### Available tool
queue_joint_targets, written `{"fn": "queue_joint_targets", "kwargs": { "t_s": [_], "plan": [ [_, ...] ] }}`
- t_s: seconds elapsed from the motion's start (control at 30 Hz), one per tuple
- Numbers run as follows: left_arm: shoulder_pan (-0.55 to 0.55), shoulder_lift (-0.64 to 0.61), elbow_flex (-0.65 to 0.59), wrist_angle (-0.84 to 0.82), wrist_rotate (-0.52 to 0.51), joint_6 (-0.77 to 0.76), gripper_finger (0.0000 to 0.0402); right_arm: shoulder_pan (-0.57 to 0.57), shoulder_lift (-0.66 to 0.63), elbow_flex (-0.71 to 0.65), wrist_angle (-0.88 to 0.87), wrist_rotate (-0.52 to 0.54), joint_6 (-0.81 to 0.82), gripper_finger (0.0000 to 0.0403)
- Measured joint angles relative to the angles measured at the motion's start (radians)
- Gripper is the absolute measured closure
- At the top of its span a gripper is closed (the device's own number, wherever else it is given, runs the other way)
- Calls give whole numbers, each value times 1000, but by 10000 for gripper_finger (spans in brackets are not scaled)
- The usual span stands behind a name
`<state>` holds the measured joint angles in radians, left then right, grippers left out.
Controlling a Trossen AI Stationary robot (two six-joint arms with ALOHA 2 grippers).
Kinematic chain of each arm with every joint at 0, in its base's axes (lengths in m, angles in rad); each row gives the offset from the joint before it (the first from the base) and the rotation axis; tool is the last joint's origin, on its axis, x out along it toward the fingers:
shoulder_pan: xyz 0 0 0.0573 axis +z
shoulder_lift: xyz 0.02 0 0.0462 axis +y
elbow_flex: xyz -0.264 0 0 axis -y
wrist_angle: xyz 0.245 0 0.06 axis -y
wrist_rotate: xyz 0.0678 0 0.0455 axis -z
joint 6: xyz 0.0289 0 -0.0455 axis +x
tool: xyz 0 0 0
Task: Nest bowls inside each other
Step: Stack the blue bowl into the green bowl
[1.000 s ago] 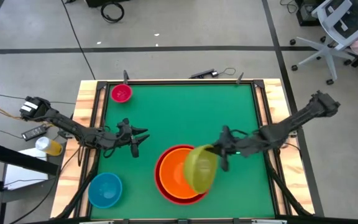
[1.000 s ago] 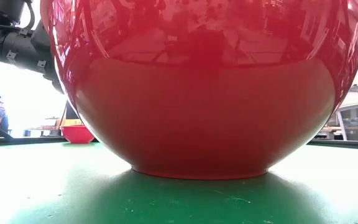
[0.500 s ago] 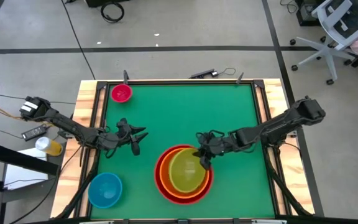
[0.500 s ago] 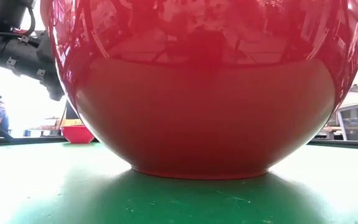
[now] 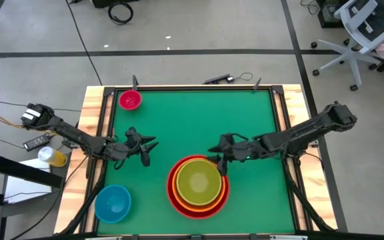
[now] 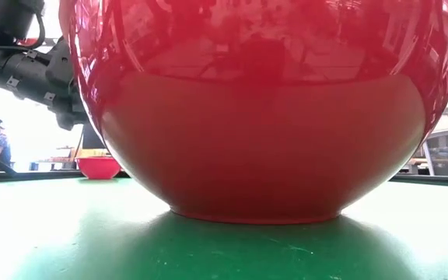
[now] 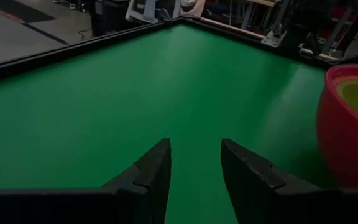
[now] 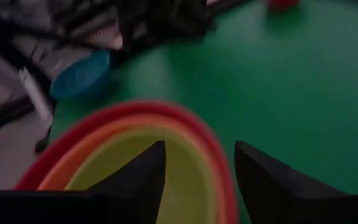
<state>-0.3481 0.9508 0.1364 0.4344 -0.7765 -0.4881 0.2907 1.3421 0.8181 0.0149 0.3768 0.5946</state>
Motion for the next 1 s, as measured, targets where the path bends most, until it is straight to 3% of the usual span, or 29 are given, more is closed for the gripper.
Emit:
{"fn": "queue_joint_targets", "kwargs": {
  "t_s": [0.1,0.2,0.3,0.43,0.53,0.63,0.7,0.83,1.0],
  "plan": [
    [3,-2,39,-26,18,-4,260,23,-56,0,-8,140,-52,205],
    [12,-10,205,-168,41,109,260,37,-90,0,-28,235,-78,206],
    [46,8,399,-542,7,109,260,25,-106,0,-33,243,-95,206],
    [120,48,571,-974,29,-44,260,9,-98,0,-34,182,-93,207],
    [170,69,638,-1144,269,-44,260,8,-81,0,-43,131,-93,206],
    [168,70,661,-1273,659,-70,260,21,-68,0,-68,110,-74,206],
    [125,71,654,-1311,851,-136,260,29,-59,0,-83,112,-66,207],
    [-37,71,597,-1329,996,-314,260,49,-35,0,-76,128,-62,206],
    [-261,94,527,-1326,1054,-506,260,61,1,0,-68,128,-44,207]
  ]
}}
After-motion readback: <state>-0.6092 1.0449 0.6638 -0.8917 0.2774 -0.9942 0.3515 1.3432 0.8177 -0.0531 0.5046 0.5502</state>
